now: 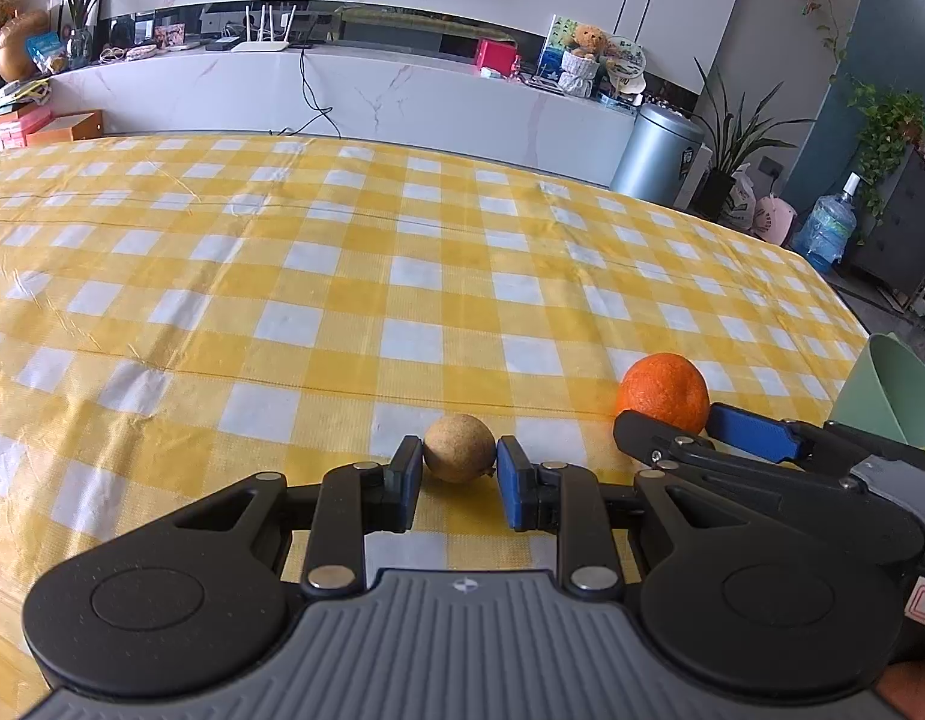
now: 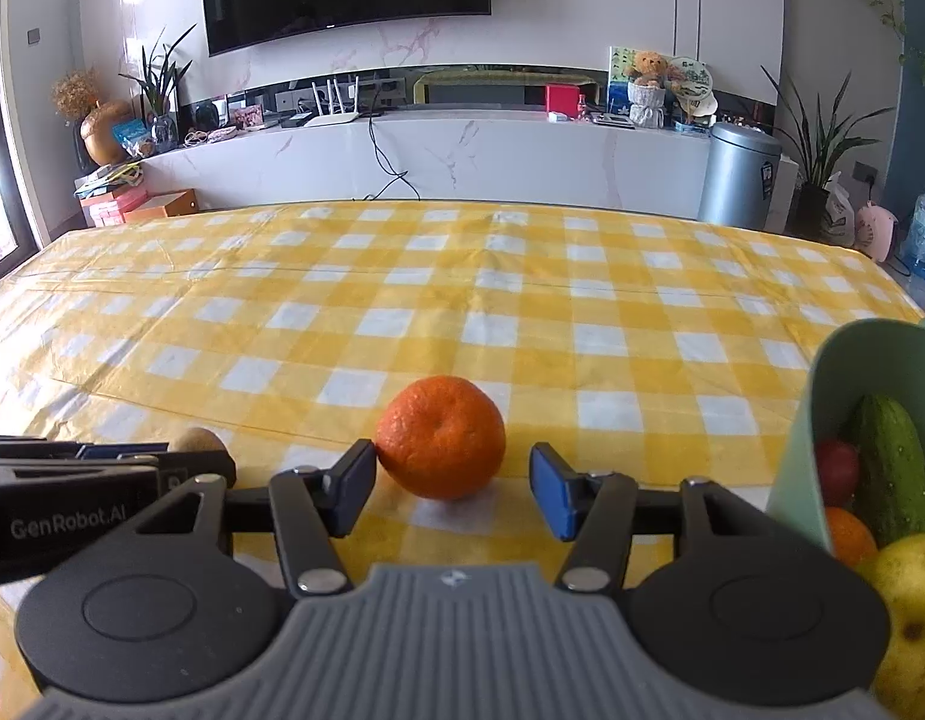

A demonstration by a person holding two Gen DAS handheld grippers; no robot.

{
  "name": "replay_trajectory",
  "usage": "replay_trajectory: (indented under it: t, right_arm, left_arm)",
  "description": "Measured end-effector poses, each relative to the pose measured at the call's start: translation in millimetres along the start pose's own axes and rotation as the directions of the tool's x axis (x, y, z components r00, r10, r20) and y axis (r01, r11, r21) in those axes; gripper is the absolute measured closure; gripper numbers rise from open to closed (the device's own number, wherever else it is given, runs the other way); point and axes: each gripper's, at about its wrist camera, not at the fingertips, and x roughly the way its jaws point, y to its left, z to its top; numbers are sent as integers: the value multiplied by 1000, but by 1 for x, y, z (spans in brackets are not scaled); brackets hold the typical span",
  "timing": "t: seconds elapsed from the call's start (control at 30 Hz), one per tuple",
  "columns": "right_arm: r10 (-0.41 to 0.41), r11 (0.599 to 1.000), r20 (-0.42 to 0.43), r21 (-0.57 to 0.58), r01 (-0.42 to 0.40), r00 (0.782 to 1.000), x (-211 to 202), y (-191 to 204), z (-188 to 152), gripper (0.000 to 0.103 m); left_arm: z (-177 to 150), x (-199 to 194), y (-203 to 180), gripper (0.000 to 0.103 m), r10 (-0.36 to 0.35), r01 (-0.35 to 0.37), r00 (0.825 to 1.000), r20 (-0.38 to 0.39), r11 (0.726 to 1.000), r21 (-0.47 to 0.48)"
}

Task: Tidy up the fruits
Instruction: 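Close the right tool on the orange while the left tool holds the brown fruit, then carry the brown fruit and orange over the green bowl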

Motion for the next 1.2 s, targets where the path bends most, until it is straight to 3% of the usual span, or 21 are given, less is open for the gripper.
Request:
replay_trajectory:
  t: [0.1,0.3,1.2]
  right_arm:
    - [17,1000,-14,12,-17,1000,3,-1,-1,58]
    - [25,999,-11,21,-25,1000,2,-3,-3,61]
    - [67,997,55,24,-68,996,-68,0,-8,63]
  left_arm:
    - [0,1,-1,74,-1,1,1000,-2,1000,1]
    - [0,1,-1,73,-4,4,1000,-1,1000,5]
    - [3,-37,-6,73,-6,5,999,51,1000,7]
